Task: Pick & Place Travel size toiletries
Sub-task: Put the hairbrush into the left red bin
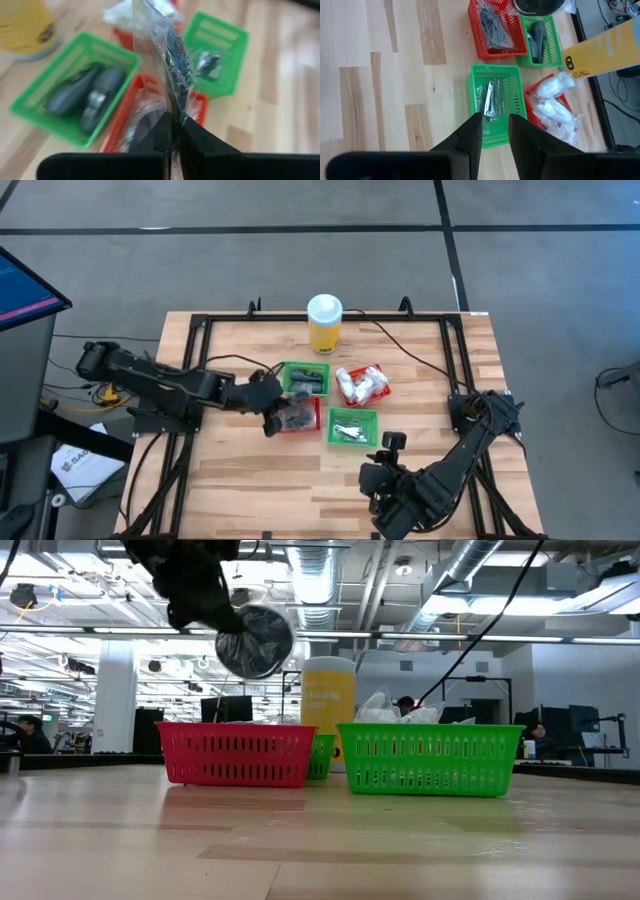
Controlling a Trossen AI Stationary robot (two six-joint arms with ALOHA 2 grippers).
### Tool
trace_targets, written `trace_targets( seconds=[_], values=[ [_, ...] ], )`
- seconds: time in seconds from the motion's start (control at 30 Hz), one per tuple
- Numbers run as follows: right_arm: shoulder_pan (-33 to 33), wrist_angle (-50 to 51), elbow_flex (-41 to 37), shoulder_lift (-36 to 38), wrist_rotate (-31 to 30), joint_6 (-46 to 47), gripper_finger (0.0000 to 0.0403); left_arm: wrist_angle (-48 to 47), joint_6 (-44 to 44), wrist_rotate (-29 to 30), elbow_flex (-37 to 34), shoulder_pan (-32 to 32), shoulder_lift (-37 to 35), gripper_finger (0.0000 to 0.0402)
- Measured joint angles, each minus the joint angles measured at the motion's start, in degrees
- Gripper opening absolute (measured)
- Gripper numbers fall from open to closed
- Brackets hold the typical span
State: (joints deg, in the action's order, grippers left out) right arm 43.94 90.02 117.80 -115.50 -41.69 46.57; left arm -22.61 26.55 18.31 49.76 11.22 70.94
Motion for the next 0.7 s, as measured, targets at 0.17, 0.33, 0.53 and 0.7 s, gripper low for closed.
trace_targets(
  seconds=[0.17,0.33,0.53,0.7],
  values=[
    [-0.24,-0.17,0.00,-0.04,-0.12,0.74,0.0085,-5.79,2.39,4.34,-0.07,0.55,-0.37,0.0003],
    [-1.24,0.03,-1.17,-0.02,-2.46,3.87,0.0085,-5.73,2.38,5.41,-0.04,0.55,2.29,0.0003],
    [-3.17,0.00,-5.00,0.02,-5.16,5.32,0.0085,-6.54,2.33,5.95,-0.04,0.55,5.03,0.0002],
    [-5.11,-0.02,-8.87,1.66,-8.02,8.33,0.0085,-6.58,2.32,5.77,-0.05,0.84,5.59,0.0003]
  ],
)
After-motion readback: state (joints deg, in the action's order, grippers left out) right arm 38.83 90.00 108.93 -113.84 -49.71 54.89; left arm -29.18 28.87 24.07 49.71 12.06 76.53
